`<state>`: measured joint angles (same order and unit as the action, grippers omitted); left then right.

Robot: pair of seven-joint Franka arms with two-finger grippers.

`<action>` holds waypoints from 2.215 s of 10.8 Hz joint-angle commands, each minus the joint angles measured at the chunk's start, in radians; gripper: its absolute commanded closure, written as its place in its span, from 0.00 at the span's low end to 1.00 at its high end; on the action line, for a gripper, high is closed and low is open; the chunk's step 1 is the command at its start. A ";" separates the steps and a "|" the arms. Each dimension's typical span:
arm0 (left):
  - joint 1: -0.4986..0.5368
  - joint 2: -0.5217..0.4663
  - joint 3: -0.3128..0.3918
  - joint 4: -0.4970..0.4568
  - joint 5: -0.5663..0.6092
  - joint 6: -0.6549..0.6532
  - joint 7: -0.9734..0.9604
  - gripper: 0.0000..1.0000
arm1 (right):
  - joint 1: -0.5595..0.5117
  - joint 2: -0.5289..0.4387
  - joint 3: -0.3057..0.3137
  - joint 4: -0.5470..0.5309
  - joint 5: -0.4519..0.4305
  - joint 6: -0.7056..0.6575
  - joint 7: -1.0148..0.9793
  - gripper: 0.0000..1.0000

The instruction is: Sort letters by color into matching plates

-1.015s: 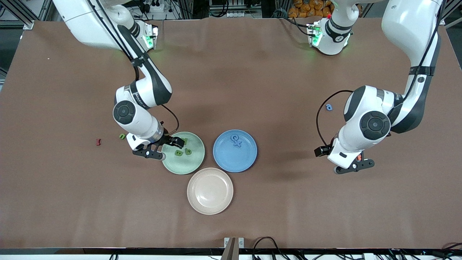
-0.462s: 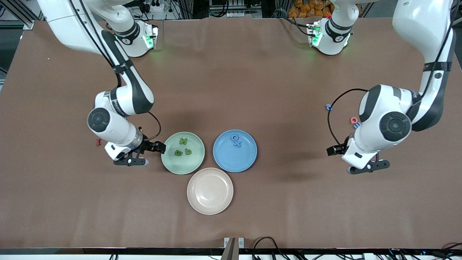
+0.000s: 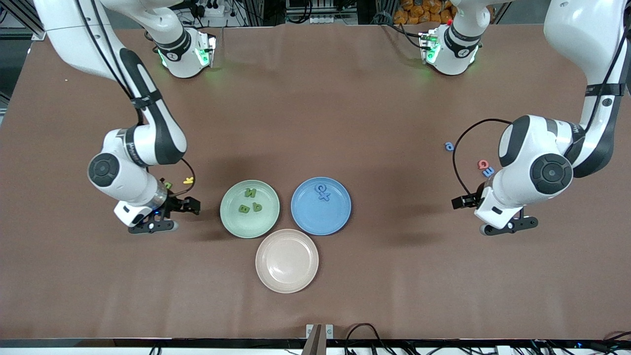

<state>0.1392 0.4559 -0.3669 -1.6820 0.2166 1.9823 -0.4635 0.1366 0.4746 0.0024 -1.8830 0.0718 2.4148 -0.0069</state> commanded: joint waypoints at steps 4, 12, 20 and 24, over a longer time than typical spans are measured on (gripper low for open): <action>0.017 -0.212 0.000 -0.330 -0.091 0.139 0.120 0.00 | -0.140 -0.013 0.004 -0.011 -0.070 -0.014 -0.097 0.00; 0.007 -0.276 0.016 -0.580 -0.100 0.314 0.122 0.00 | -0.184 -0.011 -0.018 -0.024 -0.070 -0.019 -0.084 0.00; 0.007 -0.315 0.065 -0.786 -0.154 0.524 -0.029 0.00 | -0.181 -0.036 -0.035 -0.068 -0.067 -0.023 0.080 0.00; -0.004 -0.348 0.065 -0.850 -0.154 0.544 -0.161 0.00 | -0.178 -0.042 -0.035 -0.073 -0.066 -0.040 0.180 0.00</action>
<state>0.1442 0.1775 -0.3000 -2.4661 0.0865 2.5111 -0.5758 -0.0367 0.4728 -0.0390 -1.9231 0.0170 2.3922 0.1119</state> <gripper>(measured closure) 0.000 0.000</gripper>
